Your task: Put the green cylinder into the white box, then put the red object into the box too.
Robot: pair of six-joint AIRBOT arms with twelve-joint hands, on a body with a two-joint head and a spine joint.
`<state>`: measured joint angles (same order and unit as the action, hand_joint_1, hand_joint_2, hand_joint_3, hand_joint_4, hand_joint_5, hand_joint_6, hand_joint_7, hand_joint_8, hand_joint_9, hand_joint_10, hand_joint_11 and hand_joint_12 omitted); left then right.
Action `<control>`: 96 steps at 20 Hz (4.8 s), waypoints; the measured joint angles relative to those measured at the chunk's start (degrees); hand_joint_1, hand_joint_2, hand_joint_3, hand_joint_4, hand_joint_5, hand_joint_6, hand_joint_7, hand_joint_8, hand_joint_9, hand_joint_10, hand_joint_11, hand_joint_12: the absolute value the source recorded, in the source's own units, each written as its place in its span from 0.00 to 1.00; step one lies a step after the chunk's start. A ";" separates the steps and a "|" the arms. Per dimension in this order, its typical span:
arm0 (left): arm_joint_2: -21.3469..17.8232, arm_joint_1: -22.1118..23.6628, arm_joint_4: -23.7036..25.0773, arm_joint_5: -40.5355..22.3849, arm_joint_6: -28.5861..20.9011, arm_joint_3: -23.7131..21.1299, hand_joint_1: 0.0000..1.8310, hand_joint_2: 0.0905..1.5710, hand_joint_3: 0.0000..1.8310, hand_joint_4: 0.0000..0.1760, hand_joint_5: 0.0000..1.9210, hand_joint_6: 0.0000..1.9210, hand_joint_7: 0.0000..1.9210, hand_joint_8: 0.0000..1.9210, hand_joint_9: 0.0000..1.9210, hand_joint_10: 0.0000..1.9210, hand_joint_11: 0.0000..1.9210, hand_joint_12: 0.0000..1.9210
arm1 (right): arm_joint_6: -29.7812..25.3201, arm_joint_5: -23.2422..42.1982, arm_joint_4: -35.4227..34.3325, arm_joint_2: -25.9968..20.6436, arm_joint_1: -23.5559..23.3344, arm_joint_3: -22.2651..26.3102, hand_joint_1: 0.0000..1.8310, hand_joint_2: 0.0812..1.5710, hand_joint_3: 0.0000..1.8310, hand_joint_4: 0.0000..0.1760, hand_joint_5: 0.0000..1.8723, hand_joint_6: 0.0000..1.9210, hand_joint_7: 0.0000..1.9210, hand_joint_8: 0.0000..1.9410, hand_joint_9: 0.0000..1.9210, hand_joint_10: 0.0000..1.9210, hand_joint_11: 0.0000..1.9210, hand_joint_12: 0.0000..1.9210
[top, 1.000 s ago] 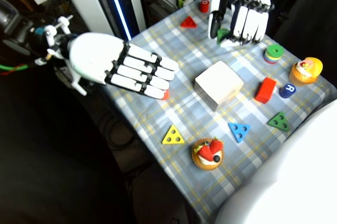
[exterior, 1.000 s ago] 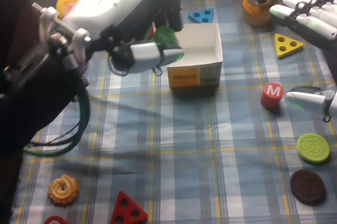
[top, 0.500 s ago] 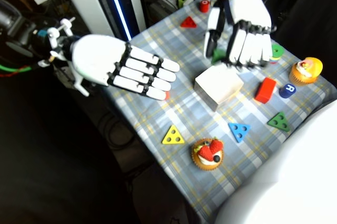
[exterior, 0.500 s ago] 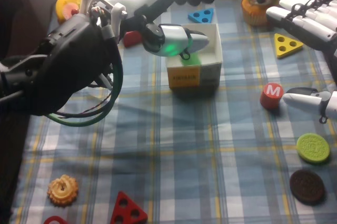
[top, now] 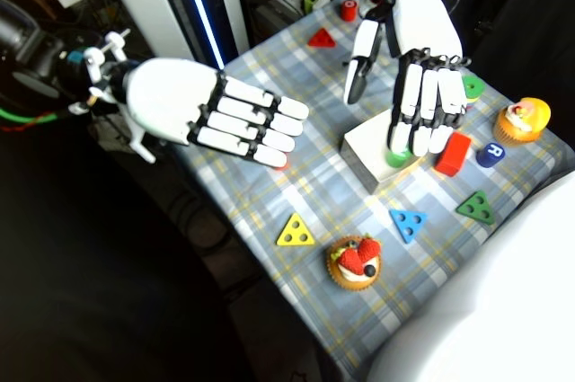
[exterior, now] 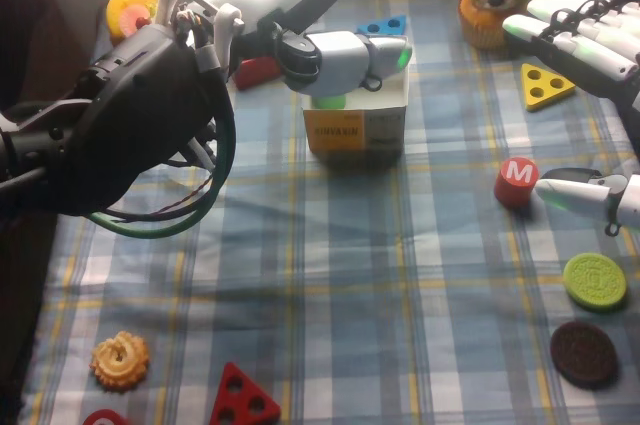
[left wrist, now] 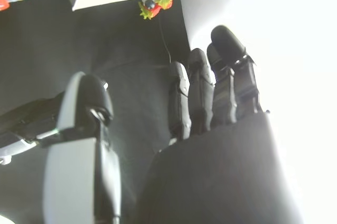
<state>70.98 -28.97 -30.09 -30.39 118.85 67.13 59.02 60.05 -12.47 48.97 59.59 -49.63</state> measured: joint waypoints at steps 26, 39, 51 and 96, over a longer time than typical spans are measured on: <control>-15.32 -8.57 10.40 -26.14 -9.73 -16.98 0.43 0.85 0.00 0.00 0.21 0.00 0.24 0.00 0.09 0.32 0.00 0.71 | -1.18 -12.24 -0.83 5.64 -0.50 -6.84 0.43 0.79 0.00 0.00 0.18 0.02 0.22 0.01 0.07 0.24 0.00 0.49; -15.56 -9.18 10.08 -27.04 -9.84 -17.33 0.39 0.84 0.00 0.00 0.23 0.00 0.25 0.00 0.13 0.23 0.00 0.72 | -1.20 -15.28 -0.13 8.76 -3.10 -9.09 0.63 0.79 0.00 0.00 0.34 0.76 0.42 0.66 0.20 0.67 0.00 0.88; -16.61 -12.00 7.56 -27.61 -9.86 -17.94 0.34 0.85 0.00 0.00 0.22 0.00 0.24 0.00 0.02 0.44 0.00 0.83 | -1.97 -9.68 2.91 3.56 -5.35 -5.81 0.61 0.83 0.00 0.00 0.29 0.79 0.37 0.79 0.21 0.81 0.05 1.00; -19.28 -22.75 2.49 -35.47 -21.86 -20.17 0.32 0.86 0.00 0.17 0.06 0.00 0.09 0.00 0.00 0.28 0.00 0.59 | -2.21 -15.39 14.73 5.16 -24.41 -7.50 0.24 0.81 0.00 0.35 0.00 0.00 0.00 0.00 0.00 0.00 0.00 0.02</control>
<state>51.70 -51.72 -27.59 -65.87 96.99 46.96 56.82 44.66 2.26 54.13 35.18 -57.12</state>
